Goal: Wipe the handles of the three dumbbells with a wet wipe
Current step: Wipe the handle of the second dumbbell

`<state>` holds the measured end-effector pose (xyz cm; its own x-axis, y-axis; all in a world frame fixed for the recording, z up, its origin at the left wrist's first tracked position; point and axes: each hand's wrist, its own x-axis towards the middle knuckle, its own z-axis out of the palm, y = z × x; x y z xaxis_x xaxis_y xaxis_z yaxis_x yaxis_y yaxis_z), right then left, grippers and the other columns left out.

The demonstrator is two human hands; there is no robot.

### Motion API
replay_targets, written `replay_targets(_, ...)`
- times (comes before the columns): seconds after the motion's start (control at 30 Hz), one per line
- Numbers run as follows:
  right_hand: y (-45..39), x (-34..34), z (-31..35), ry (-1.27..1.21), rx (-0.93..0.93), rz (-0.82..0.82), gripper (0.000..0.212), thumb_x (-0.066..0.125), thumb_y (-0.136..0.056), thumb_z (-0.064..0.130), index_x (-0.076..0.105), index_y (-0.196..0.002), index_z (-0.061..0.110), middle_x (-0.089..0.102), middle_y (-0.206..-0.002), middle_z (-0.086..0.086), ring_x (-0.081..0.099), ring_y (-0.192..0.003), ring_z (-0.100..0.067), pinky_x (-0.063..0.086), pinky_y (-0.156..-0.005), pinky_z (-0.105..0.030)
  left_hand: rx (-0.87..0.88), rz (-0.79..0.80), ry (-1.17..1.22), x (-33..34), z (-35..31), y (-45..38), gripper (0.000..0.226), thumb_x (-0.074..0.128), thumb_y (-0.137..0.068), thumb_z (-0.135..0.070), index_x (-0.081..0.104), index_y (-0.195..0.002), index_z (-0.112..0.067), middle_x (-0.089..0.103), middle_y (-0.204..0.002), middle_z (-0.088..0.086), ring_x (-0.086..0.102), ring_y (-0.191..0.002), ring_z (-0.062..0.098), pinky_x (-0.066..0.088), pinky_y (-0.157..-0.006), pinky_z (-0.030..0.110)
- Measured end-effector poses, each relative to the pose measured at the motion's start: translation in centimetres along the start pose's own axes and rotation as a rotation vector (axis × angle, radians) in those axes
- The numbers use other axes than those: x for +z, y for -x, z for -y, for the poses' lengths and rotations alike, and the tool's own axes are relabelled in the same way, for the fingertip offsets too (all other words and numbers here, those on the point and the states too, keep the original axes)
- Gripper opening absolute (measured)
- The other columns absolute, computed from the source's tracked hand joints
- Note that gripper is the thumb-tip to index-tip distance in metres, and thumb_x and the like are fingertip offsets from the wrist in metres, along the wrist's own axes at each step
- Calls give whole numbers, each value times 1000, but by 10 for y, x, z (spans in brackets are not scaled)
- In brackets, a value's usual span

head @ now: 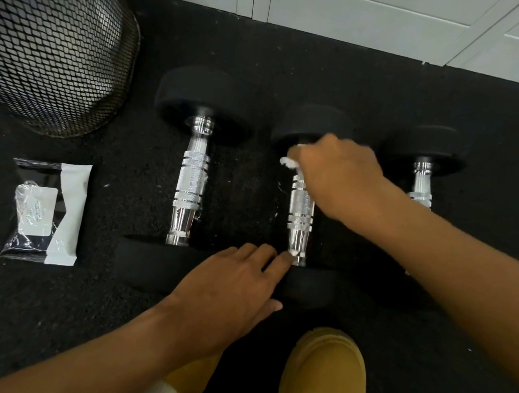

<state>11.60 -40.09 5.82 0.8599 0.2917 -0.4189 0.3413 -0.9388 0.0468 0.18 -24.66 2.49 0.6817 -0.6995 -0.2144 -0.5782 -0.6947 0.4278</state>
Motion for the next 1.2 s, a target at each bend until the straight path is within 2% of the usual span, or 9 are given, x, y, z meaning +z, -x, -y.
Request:
replay_targets(0.07, -10, -1, 7, -21, 56, 6, 30, 45, -93, 11, 56, -120, 18, 55, -112, -13, 58, -99, -35, 38, -65, -37, 1, 7, -11, -1, 1, 0, 60, 64, -81, -41, 44, -129, -11, 62, -107, 7, 61, -88, 23, 54, -72, 38)
replay_targets(0.17, 3, 7, 7, -76, -60, 59, 29, 41, -95, 16, 55, -120, 18, 55, -111, -12, 58, -99, -33, 38, -66, -36, -3, 3, -9, 0, 2, 1, 62, 69, -77, -41, 49, -126, -9, 64, -102, 8, 63, -83, 23, 55, -68, 37)
replay_targets(0.33, 48, 29, -8, -244, -346, 345, 41, 42, -94, 17, 50, -125, 43, 46, -95, 5, 56, -95, -21, 46, -74, -29, 6, -6, -4, -3, 0, 0, 59, 70, -74, -41, 52, -122, -11, 64, -98, 6, 63, -80, 22, 55, -65, 35)
replay_targets(0.47, 64, 31, -22, -443, -356, 418, 41, 37, -98, 21, 49, -125, 50, 54, -99, 10, 52, -101, -13, 43, -91, -25, 6, -13, 29, -2, -1, 0, 57, 66, -79, -41, 48, -126, -13, 62, -105, 6, 61, -85, 23, 54, -69, 36)
replay_targets(0.63, 50, 37, -29, -195, -294, 132, 54, 35, -97, 19, 26, -138, 53, 36, -90, 7, 55, -91, -22, 46, -71, -34, 1, -14, 13, 1, 0, 0, 59, 67, -78, -40, 47, -126, -12, 63, -104, 7, 62, -85, 24, 55, -68, 38)
replay_targets(0.77, 27, 43, -34, -202, -188, -92, 52, 34, -98, 20, 25, -142, 45, 52, -102, -5, 58, -89, -29, 45, -66, -36, 4, -2, 15, -1, -1, 2, 59, 55, -88, -40, 37, -136, -13, 57, -118, 7, 58, -100, 24, 51, -83, 38)
replay_targets(0.97, 8, 39, -42, -160, -84, -229, 44, 39, -96, 28, 38, -138, 40, 58, -95, -8, 59, -86, -30, 45, -67, -38, -9, -13, 28, -1, -2, 3, 59, 48, -92, -42, 30, -141, -15, 52, -127, 6, 53, -108, 23, 47, -90, 38)
replay_targets(1.07, 23, 39, -38, -64, -85, -377, 39, 52, -87, 36, 58, -125, 27, 59, -94, -12, 59, -78, -32, 43, -62, -38, -8, -7, 13, 1, -1, 2, 59, 50, -91, -42, 32, -139, -14, 53, -125, 6, 55, -105, 23, 48, -87, 37)
replay_targets(1.2, 28, 51, -37, -143, -164, -548, 32, 54, -86, 19, 62, -114, 5, 55, -90, -16, 52, -74, -29, 47, -57, -38, 8, -7, -6, 2, 1, 1, 59, 62, -82, -41, 44, -130, -12, 61, -109, 6, 61, -89, 22, 54, -73, 36)
